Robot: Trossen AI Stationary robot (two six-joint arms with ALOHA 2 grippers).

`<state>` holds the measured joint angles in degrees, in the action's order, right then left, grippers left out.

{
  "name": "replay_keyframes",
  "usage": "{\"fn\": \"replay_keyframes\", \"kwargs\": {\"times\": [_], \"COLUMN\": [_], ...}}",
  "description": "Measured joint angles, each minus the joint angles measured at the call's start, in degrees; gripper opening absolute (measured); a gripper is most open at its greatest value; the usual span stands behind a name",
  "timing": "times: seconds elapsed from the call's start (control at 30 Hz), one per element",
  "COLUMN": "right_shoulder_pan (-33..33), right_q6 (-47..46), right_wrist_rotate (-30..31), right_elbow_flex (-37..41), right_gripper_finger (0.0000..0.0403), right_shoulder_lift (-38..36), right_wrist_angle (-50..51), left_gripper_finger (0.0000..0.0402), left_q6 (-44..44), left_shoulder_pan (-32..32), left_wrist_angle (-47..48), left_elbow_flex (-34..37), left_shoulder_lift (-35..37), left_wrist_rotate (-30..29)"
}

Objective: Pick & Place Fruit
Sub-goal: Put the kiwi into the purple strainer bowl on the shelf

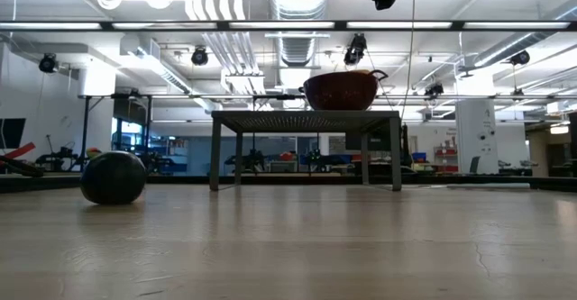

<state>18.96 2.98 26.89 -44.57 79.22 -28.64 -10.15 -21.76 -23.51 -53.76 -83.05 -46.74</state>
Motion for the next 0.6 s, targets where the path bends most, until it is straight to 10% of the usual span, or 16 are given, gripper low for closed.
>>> {"fn": "replay_keyframes", "kwargs": {"times": [0.6], "right_shoulder_pan": [-4.56], "right_q6": [0.49], "right_wrist_rotate": [1.54], "right_elbow_flex": [0.08], "right_gripper_finger": [0.0223], "right_shoulder_lift": [-6.23], "right_wrist_angle": [8.05], "left_gripper_finger": [0.036], "left_q6": [6.0], "left_shoulder_pan": [-0.17], "left_wrist_angle": [8.26], "left_elbow_flex": [0.02], "left_shoulder_lift": [0.04], "left_wrist_rotate": [0.22]}}
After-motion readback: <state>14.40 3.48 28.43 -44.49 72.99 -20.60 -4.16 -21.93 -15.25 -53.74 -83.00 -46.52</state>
